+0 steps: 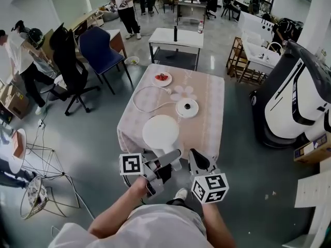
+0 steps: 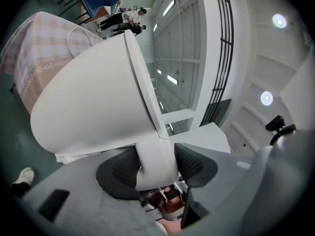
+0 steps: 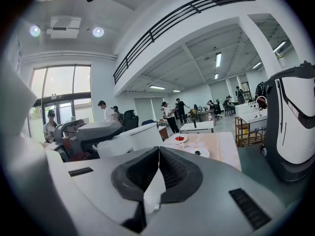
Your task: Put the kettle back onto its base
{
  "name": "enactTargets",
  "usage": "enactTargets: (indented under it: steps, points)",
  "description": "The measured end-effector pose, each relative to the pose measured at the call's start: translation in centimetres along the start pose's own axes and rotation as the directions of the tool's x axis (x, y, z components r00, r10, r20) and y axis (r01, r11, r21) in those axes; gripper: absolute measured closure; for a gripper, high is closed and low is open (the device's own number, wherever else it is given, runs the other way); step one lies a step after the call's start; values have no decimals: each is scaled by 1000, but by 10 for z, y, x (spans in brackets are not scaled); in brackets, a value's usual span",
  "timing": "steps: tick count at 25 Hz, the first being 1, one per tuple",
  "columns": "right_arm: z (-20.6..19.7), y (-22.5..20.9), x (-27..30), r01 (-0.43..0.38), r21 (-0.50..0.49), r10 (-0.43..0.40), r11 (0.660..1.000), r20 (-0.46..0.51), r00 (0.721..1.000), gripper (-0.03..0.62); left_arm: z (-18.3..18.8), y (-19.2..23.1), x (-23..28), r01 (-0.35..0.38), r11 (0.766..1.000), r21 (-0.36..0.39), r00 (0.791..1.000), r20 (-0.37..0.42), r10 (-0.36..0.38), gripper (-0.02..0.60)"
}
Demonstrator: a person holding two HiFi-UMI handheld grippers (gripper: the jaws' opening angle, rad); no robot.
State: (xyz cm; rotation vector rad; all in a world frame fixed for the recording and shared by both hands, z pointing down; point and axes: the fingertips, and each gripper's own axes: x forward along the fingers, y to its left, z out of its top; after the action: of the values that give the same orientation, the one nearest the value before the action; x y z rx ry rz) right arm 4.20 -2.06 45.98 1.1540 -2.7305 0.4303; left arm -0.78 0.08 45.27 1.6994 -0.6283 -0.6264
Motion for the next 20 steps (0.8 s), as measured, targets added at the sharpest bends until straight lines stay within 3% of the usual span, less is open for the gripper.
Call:
enactTargets:
  steps: [13, 20]
  points:
    - [14, -64, 14, -69, 11, 69, 998, -1, 998, 589, 11, 7, 62, -24, 1000, 4, 998, 61, 24, 359]
    - [20, -70, 21, -97, 10, 97, 995, 3, 995, 589, 14, 9, 71, -43, 999, 11, 996, 73, 42, 359]
